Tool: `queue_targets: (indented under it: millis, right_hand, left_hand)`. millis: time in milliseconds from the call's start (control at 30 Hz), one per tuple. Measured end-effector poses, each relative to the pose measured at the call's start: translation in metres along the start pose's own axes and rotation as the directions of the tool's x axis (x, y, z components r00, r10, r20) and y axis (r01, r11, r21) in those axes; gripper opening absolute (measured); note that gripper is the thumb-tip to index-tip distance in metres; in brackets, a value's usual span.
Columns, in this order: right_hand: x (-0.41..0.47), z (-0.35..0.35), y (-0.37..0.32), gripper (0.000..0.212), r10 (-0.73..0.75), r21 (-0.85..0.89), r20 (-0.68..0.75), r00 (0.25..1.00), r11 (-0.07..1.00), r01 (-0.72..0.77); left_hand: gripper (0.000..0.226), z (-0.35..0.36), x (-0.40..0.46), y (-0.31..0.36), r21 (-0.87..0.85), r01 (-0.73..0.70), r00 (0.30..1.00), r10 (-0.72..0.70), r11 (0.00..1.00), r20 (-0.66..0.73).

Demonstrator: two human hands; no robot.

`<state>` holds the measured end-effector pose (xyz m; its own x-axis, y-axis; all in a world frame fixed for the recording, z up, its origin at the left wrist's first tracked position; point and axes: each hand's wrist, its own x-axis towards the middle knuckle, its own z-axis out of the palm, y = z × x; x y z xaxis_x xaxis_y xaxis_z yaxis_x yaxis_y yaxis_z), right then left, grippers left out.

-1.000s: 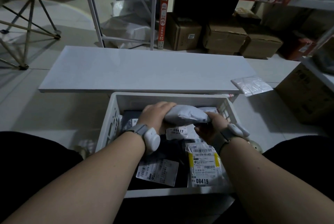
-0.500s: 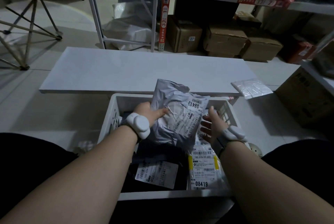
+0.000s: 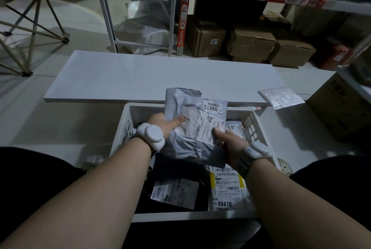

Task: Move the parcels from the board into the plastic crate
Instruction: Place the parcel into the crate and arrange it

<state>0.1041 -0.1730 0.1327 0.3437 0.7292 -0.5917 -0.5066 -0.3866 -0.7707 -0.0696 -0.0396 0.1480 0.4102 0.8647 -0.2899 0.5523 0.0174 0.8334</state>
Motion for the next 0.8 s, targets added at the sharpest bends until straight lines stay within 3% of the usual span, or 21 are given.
queue_targets:
  millis: [233, 300, 433, 500, 533, 600, 700, 800]
  right_hand:
    - [0.004, -0.002, -0.007, 0.014, -0.143, 0.043, -0.165, 0.976, 0.987, 0.152]
    - [0.006, -0.002, -0.009, 0.009, -0.177, 0.072, -0.238, 0.955, 0.977, 0.199]
    - [0.009, -0.003, -0.010, 0.016, -0.205, 0.159, -0.267, 0.942, 0.954, 0.253]
    - [0.009, -0.004, -0.009, 0.027, -0.199, 0.214, -0.262, 0.944, 0.942, 0.258]
    - [0.007, -0.002, -0.008, 0.034, -0.204, 0.232, -0.238, 0.950, 0.937, 0.260]
    - [0.005, 0.003, -0.006, 0.039, -0.205, 0.235, -0.172, 0.964, 0.941, 0.242]
    - [-0.003, 0.014, -0.004, 0.024, -0.198, 0.187, -0.060, 0.978, 0.961, 0.206]
    - [-0.009, 0.024, -0.005, 0.012, -0.173, 0.115, 0.015, 0.985, 0.979, 0.170]
  left_hand:
    - [0.060, 0.010, 0.002, -0.004, -0.038, -0.018, 0.998, 0.020, 0.999, 0.062]
    - [0.075, 0.014, 0.000, -0.003, -0.084, -0.005, 0.998, 0.011, 0.996, 0.064]
    - [0.102, 0.029, -0.012, -0.004, 0.008, 0.237, 0.971, -0.237, 0.972, 0.029]
    - [0.100, 0.038, -0.021, -0.004, -0.212, 0.398, 0.908, -0.349, 0.893, 0.233]
    - [0.092, 0.042, -0.026, 0.000, -0.357, 0.462, 0.867, -0.329, 0.812, 0.373]
    - [0.079, 0.050, -0.028, 0.005, -0.574, 0.478, 0.864, -0.237, 0.665, 0.445]
    - [0.088, 0.053, -0.022, 0.012, -0.758, 0.330, 0.944, -0.181, 0.562, 0.277]
    - [0.052, 0.045, -0.013, 0.010, -0.806, 0.169, 0.982, -0.164, 0.567, 0.091]
